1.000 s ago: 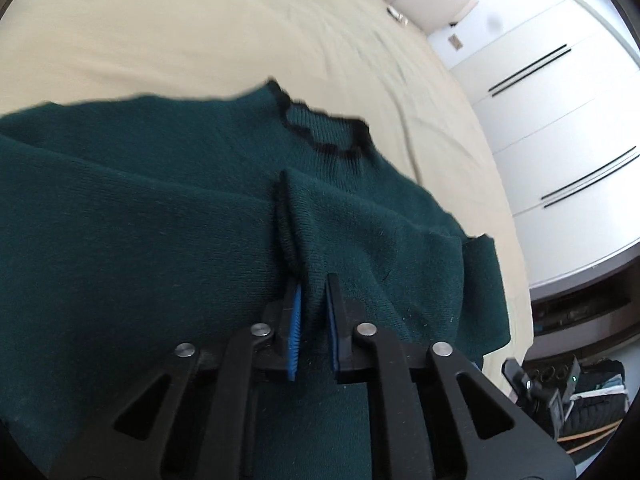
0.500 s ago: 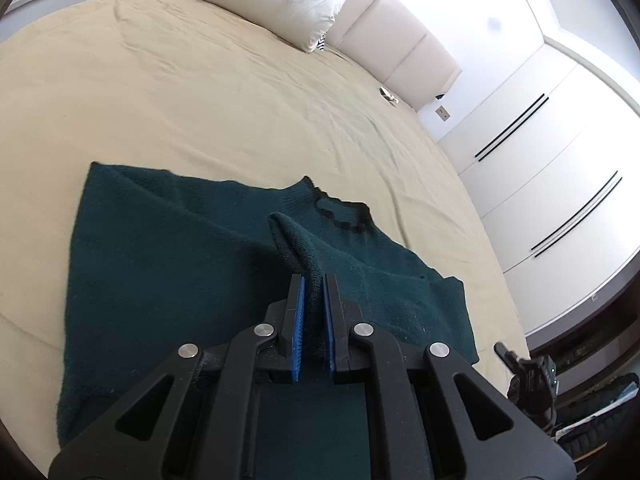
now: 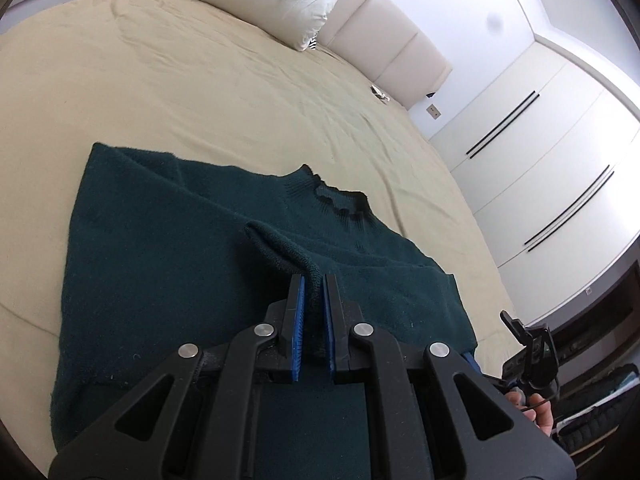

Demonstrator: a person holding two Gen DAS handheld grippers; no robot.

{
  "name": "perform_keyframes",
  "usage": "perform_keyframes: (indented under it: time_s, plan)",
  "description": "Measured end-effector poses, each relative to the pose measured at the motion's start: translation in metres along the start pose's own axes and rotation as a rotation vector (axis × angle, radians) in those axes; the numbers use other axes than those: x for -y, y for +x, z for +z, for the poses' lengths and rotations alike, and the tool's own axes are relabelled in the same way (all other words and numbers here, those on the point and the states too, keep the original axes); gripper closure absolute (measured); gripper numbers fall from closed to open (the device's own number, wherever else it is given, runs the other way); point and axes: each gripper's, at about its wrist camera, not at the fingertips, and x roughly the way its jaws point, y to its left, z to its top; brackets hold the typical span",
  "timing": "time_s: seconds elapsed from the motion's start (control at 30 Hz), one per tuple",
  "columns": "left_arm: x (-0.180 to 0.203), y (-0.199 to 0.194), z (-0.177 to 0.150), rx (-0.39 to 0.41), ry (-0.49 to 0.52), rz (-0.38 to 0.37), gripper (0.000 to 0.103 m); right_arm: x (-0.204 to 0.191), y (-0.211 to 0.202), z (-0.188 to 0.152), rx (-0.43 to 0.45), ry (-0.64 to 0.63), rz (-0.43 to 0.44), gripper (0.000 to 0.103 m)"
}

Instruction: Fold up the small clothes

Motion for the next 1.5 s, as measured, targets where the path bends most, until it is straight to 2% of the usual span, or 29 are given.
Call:
perform_keyframes:
  time_s: [0.13,0.27,0.4,0.6,0.83,0.97,1.13,1.3,1.4,1.47,1.5]
  plan:
    - [0.0,-0.002,0.002,0.001,-0.006,0.006,0.095,0.006,-0.003,0.006,0.006,0.044,0.031,0.027]
    - [-0.001,-0.003,0.004,0.001,-0.019,0.001,0.095,0.01,-0.009,0.009,0.019,0.094,0.104,0.023]
    - [0.007,-0.002,0.008,0.003,0.001,-0.006,0.095,0.014,-0.01,0.009,0.027,0.12,0.107,0.023]
    - [0.014,-0.003,0.01,0.004,0.031,0.0,0.095,0.001,0.002,0.007,0.011,0.077,0.075,0.021]
    - [0.001,-0.002,0.009,-0.004,0.005,0.011,0.095,0.0,0.019,0.015,-0.017,0.029,0.032,0.021]
    - [0.004,-0.003,0.01,0.0,0.014,0.007,0.095,-0.011,0.034,0.017,-0.028,-0.044,-0.008,0.021]
    - [0.012,-0.015,0.024,0.042,0.044,0.002,0.095,-0.029,0.039,0.033,0.012,-0.103,-0.01,0.021]
    - [0.017,-0.029,0.038,0.097,0.076,0.014,0.095,-0.039,0.044,0.035,0.003,-0.169,0.006,0.021]
    - [0.003,-0.017,0.027,0.05,0.042,0.032,0.095,-0.02,0.054,0.031,-0.046,-0.173,-0.044,0.023]
    - [-0.007,-0.005,0.015,-0.009,0.013,0.04,0.095,-0.014,0.05,0.028,-0.042,-0.185,-0.041,0.031]
    - [-0.011,0.0,0.01,-0.032,0.003,0.041,0.095,-0.014,0.048,0.027,-0.046,-0.188,-0.037,0.031]
